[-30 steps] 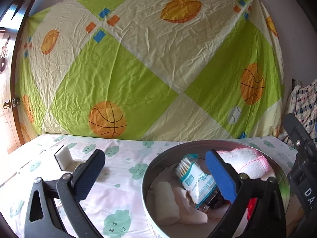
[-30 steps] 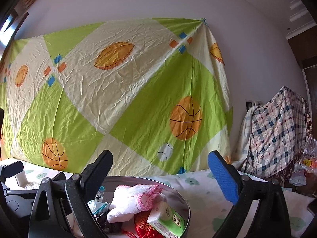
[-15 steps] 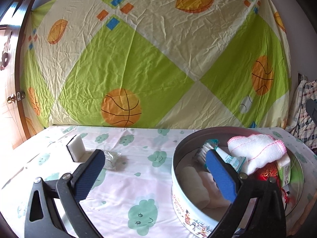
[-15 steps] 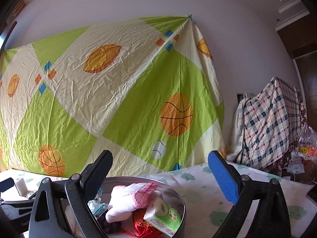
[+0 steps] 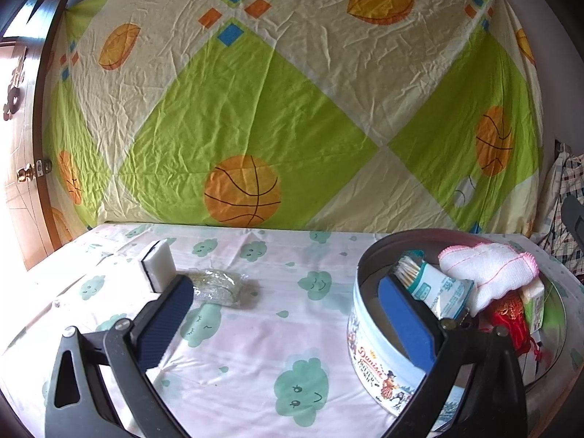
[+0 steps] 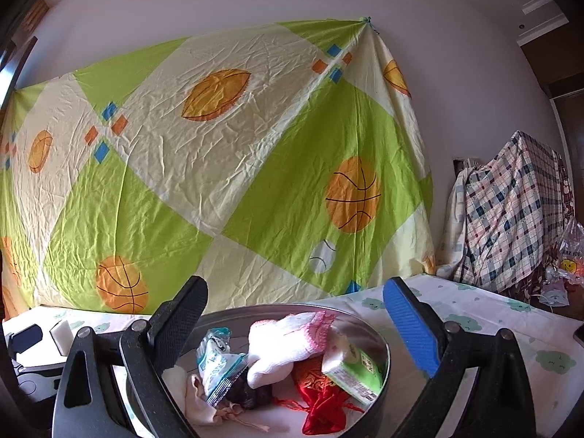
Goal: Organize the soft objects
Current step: 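Lift both open tools away from the tin toward the table, then move both open tools over the white sponge and clear plastic bag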
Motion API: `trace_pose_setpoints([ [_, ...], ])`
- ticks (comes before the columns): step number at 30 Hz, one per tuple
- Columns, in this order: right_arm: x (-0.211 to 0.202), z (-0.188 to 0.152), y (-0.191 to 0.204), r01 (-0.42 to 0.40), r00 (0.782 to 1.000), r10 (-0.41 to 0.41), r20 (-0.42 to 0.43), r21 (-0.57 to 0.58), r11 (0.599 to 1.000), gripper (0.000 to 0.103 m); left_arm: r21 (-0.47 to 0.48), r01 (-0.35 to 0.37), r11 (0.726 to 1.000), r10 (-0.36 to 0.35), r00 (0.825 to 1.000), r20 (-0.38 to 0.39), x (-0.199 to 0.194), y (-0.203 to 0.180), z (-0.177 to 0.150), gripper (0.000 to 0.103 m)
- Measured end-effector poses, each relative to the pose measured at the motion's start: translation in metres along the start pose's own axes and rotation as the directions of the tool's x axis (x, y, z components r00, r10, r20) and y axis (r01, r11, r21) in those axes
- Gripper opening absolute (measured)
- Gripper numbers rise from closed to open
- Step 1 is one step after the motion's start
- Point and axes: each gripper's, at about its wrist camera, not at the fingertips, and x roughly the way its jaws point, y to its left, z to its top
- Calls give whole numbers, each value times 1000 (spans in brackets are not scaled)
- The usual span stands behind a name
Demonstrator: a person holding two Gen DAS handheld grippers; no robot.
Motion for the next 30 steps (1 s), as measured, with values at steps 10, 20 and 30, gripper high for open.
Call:
trace_pose_setpoints([
  [10,-6,-6,46,-73,997,73,-22,7,997,99,-3,-27,1000,27,999,-17,5,29,0,102],
  [20,-7,-13,89,-137,990,137,-46,2,991,99,-28,-97,995,96,995,-38,16,75,1,102],
  [30,0,-18,122,-176,981,176,-86,7,984,99,-40,-139,989,137,989,-48,24,109,3,102],
])
